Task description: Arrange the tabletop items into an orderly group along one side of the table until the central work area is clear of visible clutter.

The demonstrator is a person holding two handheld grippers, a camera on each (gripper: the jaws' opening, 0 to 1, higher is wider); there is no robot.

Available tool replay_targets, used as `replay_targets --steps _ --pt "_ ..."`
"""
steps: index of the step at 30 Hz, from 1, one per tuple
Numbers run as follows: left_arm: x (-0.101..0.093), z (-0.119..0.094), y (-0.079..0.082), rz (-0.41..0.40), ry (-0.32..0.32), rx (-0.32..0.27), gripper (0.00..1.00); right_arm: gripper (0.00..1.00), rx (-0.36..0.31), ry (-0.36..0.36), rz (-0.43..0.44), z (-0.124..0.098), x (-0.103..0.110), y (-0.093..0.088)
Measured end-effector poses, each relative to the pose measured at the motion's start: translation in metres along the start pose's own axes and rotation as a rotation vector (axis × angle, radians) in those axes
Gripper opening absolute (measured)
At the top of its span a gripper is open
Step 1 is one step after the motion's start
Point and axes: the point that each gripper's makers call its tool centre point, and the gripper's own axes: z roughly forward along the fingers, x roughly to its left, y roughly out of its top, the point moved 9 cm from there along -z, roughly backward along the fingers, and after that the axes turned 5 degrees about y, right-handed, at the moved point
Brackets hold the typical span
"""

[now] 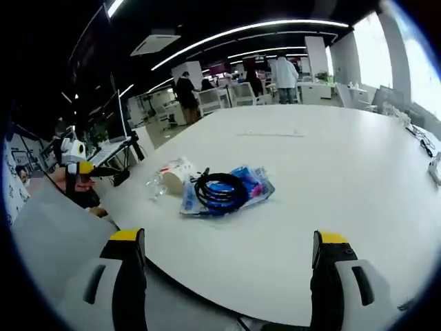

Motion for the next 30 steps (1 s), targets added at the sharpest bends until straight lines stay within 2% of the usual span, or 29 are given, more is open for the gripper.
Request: replay_targets --steps 5,9,15,27,30 --pt "0.002 0.002 0.0 0.023 0.009 0.012 0.97 1.0 0.027 0.007 -0.011 0.002 -0.002 -0.001" --pt "0.003 0.003 0.002 0.04 0.013 -0.008 0.97 1.0 0.03 0.008 -0.023 0.004 -0.002 -0.001" --pt "0.004 0.004 0.003 0.128 0.019 -0.038 0.97 1.0 0.023 0.019 -0.03 0.007 0.002 0.001" --pt "0.007 0.003 0.0 0.157 0.037 -0.028 0.97 1.0 0.026 0.021 -0.028 0.011 0.001 0.001" --pt "0.007 0.003 0.001 0.152 0.037 -0.035 0.97 1.0 0.002 0.029 -0.035 0.013 0.001 0.003"
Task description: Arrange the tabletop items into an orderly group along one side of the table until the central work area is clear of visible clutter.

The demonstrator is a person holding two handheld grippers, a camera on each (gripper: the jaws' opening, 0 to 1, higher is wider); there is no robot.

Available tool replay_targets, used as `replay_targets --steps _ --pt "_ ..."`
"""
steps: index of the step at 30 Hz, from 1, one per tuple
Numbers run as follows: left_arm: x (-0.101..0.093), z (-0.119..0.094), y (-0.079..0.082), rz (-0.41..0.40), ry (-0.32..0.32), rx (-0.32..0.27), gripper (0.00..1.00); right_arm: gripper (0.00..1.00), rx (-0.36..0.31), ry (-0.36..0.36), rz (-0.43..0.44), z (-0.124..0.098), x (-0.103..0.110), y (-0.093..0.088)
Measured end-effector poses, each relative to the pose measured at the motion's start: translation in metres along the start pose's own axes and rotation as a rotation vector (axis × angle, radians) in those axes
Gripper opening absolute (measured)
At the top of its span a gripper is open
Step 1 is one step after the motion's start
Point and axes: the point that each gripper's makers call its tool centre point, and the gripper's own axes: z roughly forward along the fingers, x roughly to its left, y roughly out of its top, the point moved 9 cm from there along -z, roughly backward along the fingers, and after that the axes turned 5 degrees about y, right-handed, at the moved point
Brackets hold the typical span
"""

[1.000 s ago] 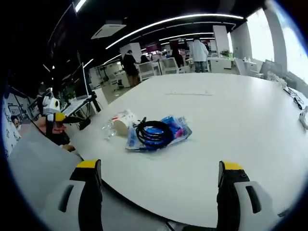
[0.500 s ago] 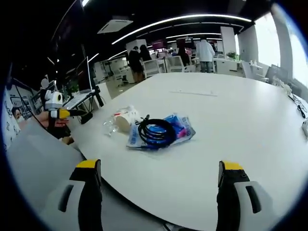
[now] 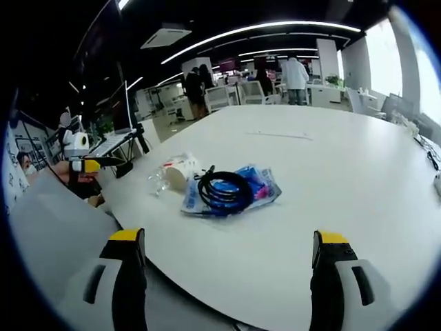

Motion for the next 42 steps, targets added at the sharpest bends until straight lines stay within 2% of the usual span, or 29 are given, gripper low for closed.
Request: replay_targets --steps 15,29,31,34,42 --pt "0.0 0.003 -0.003 0.038 0.015 0.022 0.97 0.98 0.008 -0.003 -0.05 0.003 -0.006 0.0" --pt "0.003 0.012 0.001 0.037 0.007 0.005 0.97 0.96 0.01 0.007 -0.084 0.014 -0.01 0.011" --pt "0.003 0.013 0.002 0.032 0.006 -0.003 0.97 0.96 0.016 0.011 -0.099 0.017 -0.009 0.014" --pt "0.004 0.014 0.001 0.033 0.005 -0.008 0.97 0.95 0.034 0.015 -0.172 0.022 -0.006 0.019" --pt "0.008 0.013 -0.002 0.035 0.012 -0.006 0.97 0.89 0.05 0.043 -0.229 0.035 0.002 0.027"
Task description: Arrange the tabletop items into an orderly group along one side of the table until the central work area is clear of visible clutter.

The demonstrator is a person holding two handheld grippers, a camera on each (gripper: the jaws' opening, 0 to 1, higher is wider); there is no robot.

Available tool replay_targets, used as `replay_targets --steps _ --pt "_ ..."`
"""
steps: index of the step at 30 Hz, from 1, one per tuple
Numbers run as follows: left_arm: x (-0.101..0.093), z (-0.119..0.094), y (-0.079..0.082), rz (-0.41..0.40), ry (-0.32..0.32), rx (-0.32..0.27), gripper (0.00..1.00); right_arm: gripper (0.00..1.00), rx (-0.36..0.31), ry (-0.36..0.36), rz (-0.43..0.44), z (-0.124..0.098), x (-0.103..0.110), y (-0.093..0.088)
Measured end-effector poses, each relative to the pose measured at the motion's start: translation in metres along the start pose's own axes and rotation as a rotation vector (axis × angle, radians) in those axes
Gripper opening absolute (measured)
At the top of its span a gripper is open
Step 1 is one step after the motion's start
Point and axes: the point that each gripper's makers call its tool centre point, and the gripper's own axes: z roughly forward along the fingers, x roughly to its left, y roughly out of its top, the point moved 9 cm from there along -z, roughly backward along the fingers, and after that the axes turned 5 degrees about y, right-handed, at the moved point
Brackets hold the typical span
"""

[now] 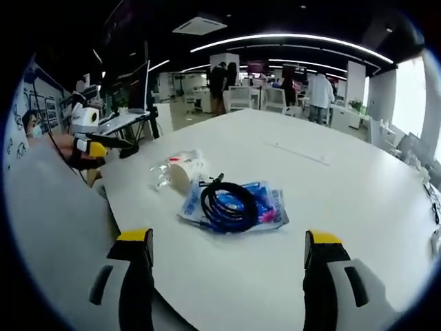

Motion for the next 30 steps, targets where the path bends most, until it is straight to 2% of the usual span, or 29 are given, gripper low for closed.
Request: replay_targets --steps 3,5,11,20,22,24,26,30 --pt "0.002 -0.001 0.0 -0.003 0.004 -0.001 0.97 0.87 0.011 0.04 -0.033 0.006 0.001 0.007" --pt "0.003 -0.001 0.0 0.0 0.005 -0.002 0.97 0.87 0.023 0.037 -0.058 0.008 -0.001 0.011" --pt "0.003 -0.001 0.005 0.0 0.008 -0.015 0.96 0.87 0.002 0.04 -0.046 0.012 -0.005 0.019" --pt "0.006 -0.001 0.008 -0.009 0.01 -0.003 0.93 0.84 0.022 0.078 -0.088 0.025 0.0 0.024" --pt "0.006 -0.002 0.008 -0.006 0.014 -0.004 0.92 0.8 0.04 0.114 -0.125 0.033 0.004 0.029" --pt "0.007 -0.001 0.008 -0.006 0.013 -0.001 0.9 0.71 0.055 0.154 -0.163 0.042 0.008 0.036" --pt "0.007 -0.001 0.008 -0.009 0.013 -0.002 0.9 0.64 0.071 0.211 -0.159 0.053 0.015 0.044" --pt "0.006 -0.002 0.009 -0.01 0.014 -0.008 0.88 0.49 0.067 0.215 -0.227 0.075 0.02 0.059"
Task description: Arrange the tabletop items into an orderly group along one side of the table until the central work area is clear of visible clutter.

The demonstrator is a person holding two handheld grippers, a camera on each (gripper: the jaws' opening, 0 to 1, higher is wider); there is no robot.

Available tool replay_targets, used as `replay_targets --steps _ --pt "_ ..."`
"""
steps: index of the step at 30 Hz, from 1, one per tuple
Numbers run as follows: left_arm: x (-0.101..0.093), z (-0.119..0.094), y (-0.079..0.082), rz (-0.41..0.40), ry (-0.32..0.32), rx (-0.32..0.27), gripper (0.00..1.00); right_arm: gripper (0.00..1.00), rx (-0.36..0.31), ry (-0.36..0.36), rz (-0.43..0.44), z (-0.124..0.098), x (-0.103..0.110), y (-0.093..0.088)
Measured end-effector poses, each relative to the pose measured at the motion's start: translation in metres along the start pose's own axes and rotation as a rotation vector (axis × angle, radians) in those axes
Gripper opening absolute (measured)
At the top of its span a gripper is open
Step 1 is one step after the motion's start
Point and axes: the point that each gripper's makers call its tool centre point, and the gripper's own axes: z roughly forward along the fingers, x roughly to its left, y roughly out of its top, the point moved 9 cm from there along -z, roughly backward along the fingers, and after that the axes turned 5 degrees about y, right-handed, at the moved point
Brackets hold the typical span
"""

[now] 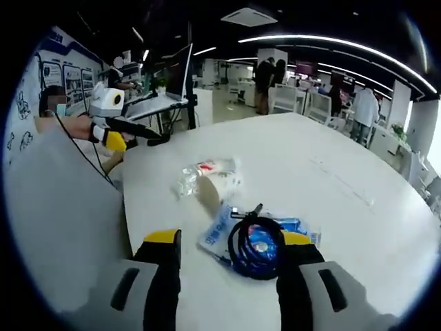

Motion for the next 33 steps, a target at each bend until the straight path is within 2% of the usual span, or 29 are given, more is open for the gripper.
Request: replay_targets --steps 4,6,8,14,16,23,26,29,33 --pt "-0.002 -0.001 -0.001 -0.004 0.004 0.001 0.88 0.43 0.016 0.002 -0.097 0.023 -0.001 0.011" --pt "-0.003 -0.001 -0.002 -0.009 0.006 0.002 0.88 0.37 0.011 0.024 -0.119 0.033 0.001 0.014" --pt "-0.003 -0.002 -0.002 -0.01 0.009 0.003 0.88 0.33 0.01 0.043 -0.121 0.044 0.002 0.016" --pt "0.0 -0.005 -0.002 -0.012 0.021 0.0 0.86 0.3 0.013 0.072 -0.126 0.07 0.003 0.021" --pt "0.0 -0.005 -0.001 -0.009 0.025 -0.004 0.83 0.3 0.01 0.079 -0.104 0.076 0.002 0.02" --pt "0.004 -0.007 -0.004 -0.027 0.041 -0.013 0.81 0.24 0.045 0.032 -0.097 0.102 -0.004 0.018" --pt "0.004 -0.007 -0.007 -0.034 0.037 -0.009 0.8 0.16 0.073 -0.009 -0.156 0.112 -0.006 0.018" --pt "0.004 -0.008 -0.009 -0.04 0.038 -0.005 0.8 0.15 0.071 -0.006 -0.139 0.12 -0.004 0.019" --pt "0.005 -0.01 -0.011 -0.049 0.042 -0.006 0.8 0.1 0.09 -0.019 -0.185 0.129 0.0 0.017"
